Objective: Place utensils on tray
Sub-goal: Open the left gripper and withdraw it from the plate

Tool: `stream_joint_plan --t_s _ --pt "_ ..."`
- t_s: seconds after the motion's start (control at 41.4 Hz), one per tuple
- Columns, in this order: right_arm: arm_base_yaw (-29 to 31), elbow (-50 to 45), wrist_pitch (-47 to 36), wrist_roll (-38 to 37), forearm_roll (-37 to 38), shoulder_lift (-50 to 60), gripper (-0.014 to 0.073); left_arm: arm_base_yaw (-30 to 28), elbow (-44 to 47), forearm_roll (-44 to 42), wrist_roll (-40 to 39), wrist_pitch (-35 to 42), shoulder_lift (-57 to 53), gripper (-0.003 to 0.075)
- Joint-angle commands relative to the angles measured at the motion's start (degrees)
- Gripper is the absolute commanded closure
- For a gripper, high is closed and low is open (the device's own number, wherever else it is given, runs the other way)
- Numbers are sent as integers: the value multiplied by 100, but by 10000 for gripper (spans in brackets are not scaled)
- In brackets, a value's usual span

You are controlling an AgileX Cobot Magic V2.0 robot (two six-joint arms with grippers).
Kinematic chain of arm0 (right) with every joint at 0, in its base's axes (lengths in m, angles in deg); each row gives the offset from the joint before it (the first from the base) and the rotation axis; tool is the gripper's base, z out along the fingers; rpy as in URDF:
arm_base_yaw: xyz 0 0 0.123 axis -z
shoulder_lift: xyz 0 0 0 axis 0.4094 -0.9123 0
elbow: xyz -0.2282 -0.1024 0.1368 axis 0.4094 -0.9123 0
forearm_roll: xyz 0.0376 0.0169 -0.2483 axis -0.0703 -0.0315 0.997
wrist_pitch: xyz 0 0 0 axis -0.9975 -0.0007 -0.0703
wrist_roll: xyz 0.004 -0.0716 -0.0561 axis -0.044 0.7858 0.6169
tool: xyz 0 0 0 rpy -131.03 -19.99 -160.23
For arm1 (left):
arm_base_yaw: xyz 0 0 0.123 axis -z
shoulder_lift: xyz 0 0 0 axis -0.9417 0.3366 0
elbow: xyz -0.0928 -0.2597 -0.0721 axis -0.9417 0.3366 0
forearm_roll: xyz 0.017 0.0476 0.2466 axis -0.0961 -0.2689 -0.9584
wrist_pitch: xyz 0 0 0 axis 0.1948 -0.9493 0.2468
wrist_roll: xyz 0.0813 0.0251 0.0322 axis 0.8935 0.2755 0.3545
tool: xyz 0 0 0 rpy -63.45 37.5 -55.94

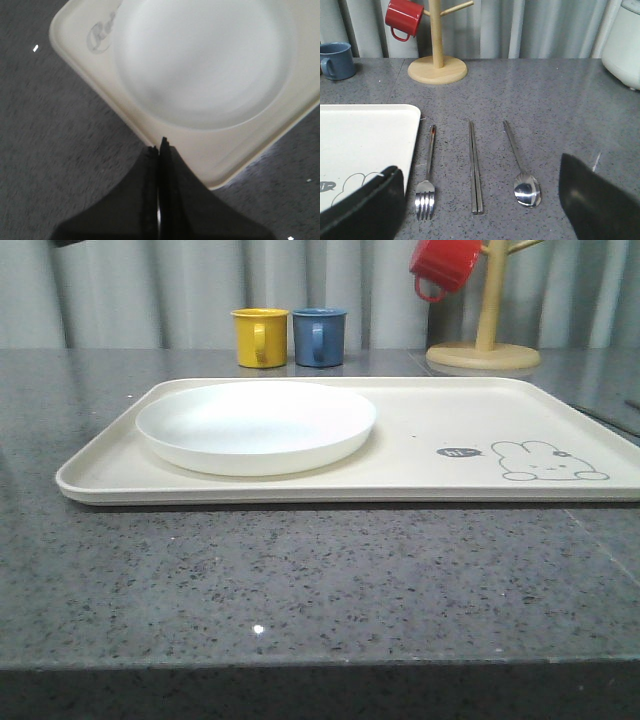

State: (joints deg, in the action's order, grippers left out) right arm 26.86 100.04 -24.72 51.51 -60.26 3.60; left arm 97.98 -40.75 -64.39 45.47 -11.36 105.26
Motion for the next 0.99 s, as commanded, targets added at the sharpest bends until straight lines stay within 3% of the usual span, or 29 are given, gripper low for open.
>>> stream_joint_plan --t_s 0.0,0.169,0.29,0.629,0.967 --pt "-2 197 -421 52 92 -92 -52 -628 357 110 -176 -8 -556 739" --pt "-2 197 -421 52 92 -92 -52 -1658 1527 496 -186 668 -1280 739" --pt "-2 197 -421 52 92 -92 -52 -2068 2331 793 -185 1463 -1930 739" --pt "-2 197 -421 52 92 -92 -52 -2109 4790 833 -174 4134 -4610 739" --pt "-2 197 -421 52 92 -92 -52 -2109 6149 833 -174 4730 -7353 739"
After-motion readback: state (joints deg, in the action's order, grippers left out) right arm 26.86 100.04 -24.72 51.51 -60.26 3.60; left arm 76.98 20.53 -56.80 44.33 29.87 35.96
